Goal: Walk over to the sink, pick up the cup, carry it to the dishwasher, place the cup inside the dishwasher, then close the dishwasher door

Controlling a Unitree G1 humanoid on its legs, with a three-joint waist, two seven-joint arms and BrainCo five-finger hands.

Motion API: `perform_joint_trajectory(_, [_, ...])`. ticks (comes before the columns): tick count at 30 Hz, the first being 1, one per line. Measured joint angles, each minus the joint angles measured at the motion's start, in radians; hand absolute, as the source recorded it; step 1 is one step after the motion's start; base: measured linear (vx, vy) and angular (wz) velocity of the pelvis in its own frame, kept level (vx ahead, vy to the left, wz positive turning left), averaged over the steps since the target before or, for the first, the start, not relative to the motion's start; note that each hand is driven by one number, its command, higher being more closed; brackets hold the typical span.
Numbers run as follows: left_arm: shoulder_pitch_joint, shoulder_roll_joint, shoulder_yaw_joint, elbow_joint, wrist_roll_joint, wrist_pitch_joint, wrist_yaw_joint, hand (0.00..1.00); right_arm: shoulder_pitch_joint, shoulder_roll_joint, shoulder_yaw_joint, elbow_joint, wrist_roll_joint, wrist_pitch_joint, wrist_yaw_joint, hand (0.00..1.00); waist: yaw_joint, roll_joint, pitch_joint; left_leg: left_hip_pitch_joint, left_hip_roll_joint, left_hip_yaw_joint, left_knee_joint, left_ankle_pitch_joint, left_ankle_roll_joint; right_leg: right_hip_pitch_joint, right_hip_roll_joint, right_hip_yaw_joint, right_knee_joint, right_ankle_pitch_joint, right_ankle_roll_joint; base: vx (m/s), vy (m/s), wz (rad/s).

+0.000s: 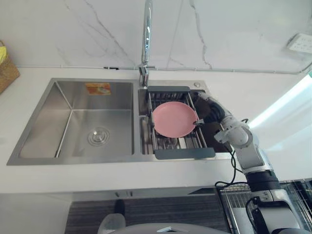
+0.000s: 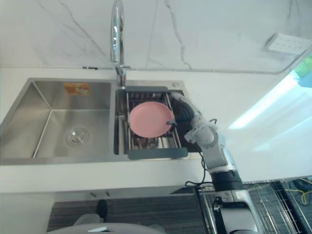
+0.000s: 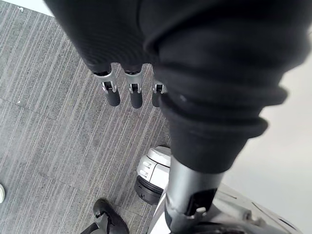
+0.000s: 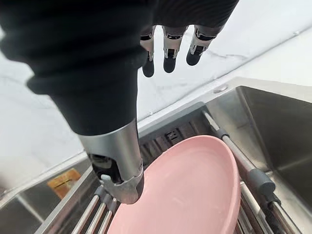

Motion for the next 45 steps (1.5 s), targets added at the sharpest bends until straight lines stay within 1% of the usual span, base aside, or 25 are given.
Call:
perform_joint_trajectory(2, [0.000, 0.002, 0.000, -0.002, 0.000, 0.001, -0.001, 0.00, -0.012, -0.001, 0.013, 0.024, -0.030, -0.050, 0.022, 0.00, 0.001, -0.005, 0.003, -0.001, -0.002, -0.009, 0.000, 0.000, 0.000, 0.004, -0.001, -0.010, -0.001, -0.007, -0.005, -0.03, -0.006, 0.10])
perform_joint_trajectory(3, [-0.001, 0.003, 0.000, -0.002, 0.000, 0.001, -0.001, 0.00, -0.017, -0.006, 0.021, 0.035, -0.041, -0.058, 0.027, 0.00, 0.001, -0.007, 0.004, -0.001, -0.003, -0.012, 0.000, 0.001, 0.001, 0.005, -0.001, -0.014, -0.001, -0.008, -0.005, -0.02, -0.007, 0.14])
perform_joint_trajectory(4, [-0.001, 0.006, 0.000, -0.003, 0.000, 0.001, -0.003, 0.00, -0.025, -0.029, 0.050, 0.040, -0.051, -0.070, 0.046, 0.00, 0.002, -0.011, 0.007, -0.004, -0.004, -0.016, 0.000, 0.001, 0.001, 0.006, -0.001, -0.018, -0.001, -0.008, -0.005, -0.01, -0.002, 0.10])
perform_joint_trajectory(7, [-0.002, 0.010, -0.001, -0.014, 0.005, 0.002, -0.005, 0.00, -0.040, -0.053, 0.092, 0.040, -0.082, -0.123, 0.086, 0.00, 0.012, -0.018, 0.012, -0.006, -0.008, -0.016, 0.000, 0.000, 0.002, 0.006, -0.006, -0.021, -0.001, -0.008, -0.004, 0.00, 0.000, 0.02])
perform_joint_trajectory(10, [-0.004, 0.010, -0.001, -0.020, 0.018, 0.003, -0.006, 0.00, -0.040, -0.073, 0.121, 0.040, -0.100, -0.131, 0.088, 0.00, 0.018, -0.019, 0.013, -0.007, -0.011, -0.016, 0.000, -0.001, 0.003, 0.006, -0.009, -0.022, -0.001, -0.007, -0.002, 0.02, 0.001, 0.01])
perform_joint_trajectory(12, [-0.007, 0.011, -0.001, -0.019, 0.018, 0.003, -0.007, 0.00, -0.044, -0.074, 0.130, 0.041, -0.125, -0.145, 0.099, 0.00, 0.022, -0.021, 0.014, -0.009, -0.012, -0.017, 0.000, 0.000, 0.004, 0.006, -0.010, -0.023, 0.000, -0.001, 0.008, 0.04, -0.007, 0.01])
perform_joint_trajectory(15, [-0.009, 0.012, -0.004, -0.019, 0.019, 0.006, -0.006, 0.00, -0.085, -0.086, 0.174, 0.071, -0.158, -0.157, 0.114, 0.00, 0.021, -0.022, 0.015, -0.008, -0.011, -0.016, 0.000, 0.004, 0.010, 0.006, -0.009, -0.023, -0.001, 0.000, 0.009, 0.01, -0.005, 0.00])
perform_joint_trajectory(18, [-0.010, 0.014, -0.005, -0.019, 0.018, 0.006, -0.008, 0.00, -0.104, -0.090, 0.202, 0.071, -0.161, -0.166, 0.124, 0.00, 0.024, -0.026, 0.021, -0.005, -0.011, -0.017, 0.000, 0.003, 0.010, 0.008, -0.009, -0.025, -0.001, 0.000, 0.009, 0.00, 0.000, 0.00])
perform_joint_trajectory(22, [-0.011, 0.020, -0.008, -0.020, 0.018, 0.006, -0.013, 0.00, -0.117, -0.090, 0.213, 0.078, -0.190, -0.166, 0.135, 0.00, 0.027, -0.032, 0.028, -0.002, -0.011, -0.017, 0.000, -0.001, 0.004, 0.012, -0.010, -0.026, -0.001, 0.000, 0.009, 0.00, 0.000, 0.00])
perform_joint_trajectory(25, [-0.011, 0.021, -0.010, -0.020, 0.018, 0.006, -0.014, 0.00, -0.121, -0.097, 0.249, 0.111, -0.200, -0.169, 0.167, 0.00, 0.031, -0.033, 0.028, -0.002, -0.011, -0.017, 0.000, -0.001, 0.004, 0.012, -0.010, -0.026, -0.001, 0.000, 0.010, 0.00, 0.000, 0.00])
perform_joint_trajectory(29, [-0.011, 0.023, -0.011, -0.019, 0.018, 0.006, -0.019, 0.00, -0.121, -0.109, 0.278, 0.116, -0.200, -0.164, 0.185, 0.00, 0.031, -0.034, 0.031, -0.002, -0.011, -0.017, 0.000, -0.001, 0.004, 0.012, -0.010, -0.027, -0.001, -0.001, 0.011, 0.00, 0.000, 0.00])
perform_joint_trajectory(33, [-0.011, 0.029, -0.016, -0.019, 0.018, 0.006, -0.034, 0.00, -0.121, -0.109, 0.278, 0.118, -0.198, -0.158, 0.224, 0.00, 0.032, -0.039, 0.039, -0.002, -0.012, -0.017, 0.000, -0.001, 0.004, 0.012, -0.011, -0.028, -0.001, -0.002, 0.011, 0.00, 0.000, 0.00])
perform_joint_trajectory(34, [-0.011, 0.030, -0.017, -0.020, 0.018, 0.006, -0.036, 0.00, -0.121, -0.109, 0.279, 0.119, -0.194, -0.144, 0.239, 0.00, 0.032, -0.040, 0.040, -0.002, -0.012, -0.017, 0.000, -0.001, 0.004, 0.012, -0.011, -0.028, -0.001, -0.002, 0.011, 0.00, 0.000, 0.00])
perform_joint_trajectory(37, [-0.011, 0.031, -0.017, -0.020, 0.020, 0.007, -0.037, 0.00, -0.120, -0.109, 0.279, 0.135, -0.189, -0.122, 0.241, 0.00, 0.031, -0.042, 0.041, -0.002, -0.012, -0.017, 0.000, -0.001, 0.004, 0.012, -0.012, -0.027, 0.000, -0.002, 0.012, 0.00, 0.000, 0.00])
perform_joint_trajectory(41, [-0.011, 0.031, -0.018, -0.020, 0.020, 0.007, -0.037, 0.00, -0.107, -0.112, 0.279, 0.144, -0.200, -0.122, 0.231, 0.00, 0.030, -0.042, 0.041, 0.001, -0.012, -0.012, 0.000, -0.002, 0.004, 0.010, -0.013, -0.023, 0.003, -0.002, 0.012, 0.00, 0.000, -0.04])
perform_joint_trajectory(45, [-0.011, 0.032, -0.020, -0.020, 0.020, 0.007, -0.042, 0.00, -0.100, -0.112, 0.277, 0.144, -0.244, -0.122, 0.203, 0.00, 0.028, -0.042, 0.041, 0.009, -0.009, 0.002, 0.000, -0.005, 0.003, 0.007, -0.014, -0.009, 0.007, -0.002, 0.012, 0.00, 0.000, -0.10])
